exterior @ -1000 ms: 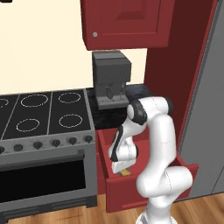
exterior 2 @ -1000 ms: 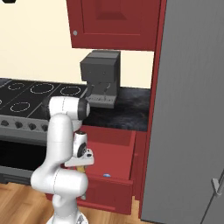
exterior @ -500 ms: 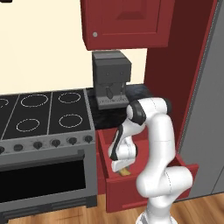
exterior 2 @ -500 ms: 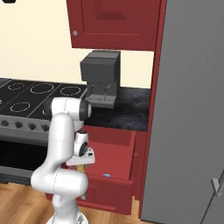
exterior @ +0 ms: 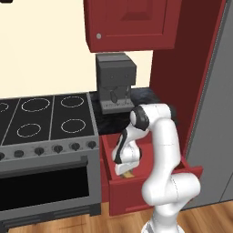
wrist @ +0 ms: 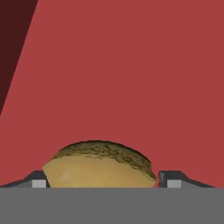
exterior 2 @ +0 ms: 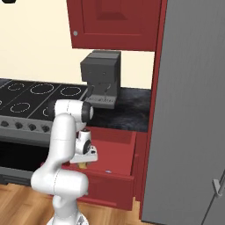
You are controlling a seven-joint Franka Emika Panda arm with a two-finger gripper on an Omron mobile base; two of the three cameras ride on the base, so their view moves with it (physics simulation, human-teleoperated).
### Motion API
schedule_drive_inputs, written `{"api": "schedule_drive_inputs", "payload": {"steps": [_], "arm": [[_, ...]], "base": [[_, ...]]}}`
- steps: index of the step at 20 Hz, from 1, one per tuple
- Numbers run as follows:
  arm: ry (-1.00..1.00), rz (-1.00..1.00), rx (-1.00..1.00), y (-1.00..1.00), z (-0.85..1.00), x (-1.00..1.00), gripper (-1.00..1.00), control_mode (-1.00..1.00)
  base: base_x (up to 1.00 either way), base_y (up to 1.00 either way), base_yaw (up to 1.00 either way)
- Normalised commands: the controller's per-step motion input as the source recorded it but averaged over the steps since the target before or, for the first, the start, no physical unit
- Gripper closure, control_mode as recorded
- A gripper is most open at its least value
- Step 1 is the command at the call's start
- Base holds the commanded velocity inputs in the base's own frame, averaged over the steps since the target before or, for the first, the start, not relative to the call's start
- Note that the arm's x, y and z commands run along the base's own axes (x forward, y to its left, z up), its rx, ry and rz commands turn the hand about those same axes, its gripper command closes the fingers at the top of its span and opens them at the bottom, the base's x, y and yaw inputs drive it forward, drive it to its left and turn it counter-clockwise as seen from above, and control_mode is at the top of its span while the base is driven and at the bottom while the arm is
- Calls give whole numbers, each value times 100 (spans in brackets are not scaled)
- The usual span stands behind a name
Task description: Restock the sink supplies by placing the sponge and soap dispenser on the counter and next to the sink. Make sure the soap dispenser is upright.
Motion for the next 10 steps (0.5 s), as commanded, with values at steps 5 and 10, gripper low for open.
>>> {"api": "schedule_drive_inputs", "payload": {"steps": [5,10], "arm": [[0,0,0,2,-2,-18,100,-100],[0,0,0,-8,64,0,100,-100]], "base": [[0,0,0],[0,0,0]]}}
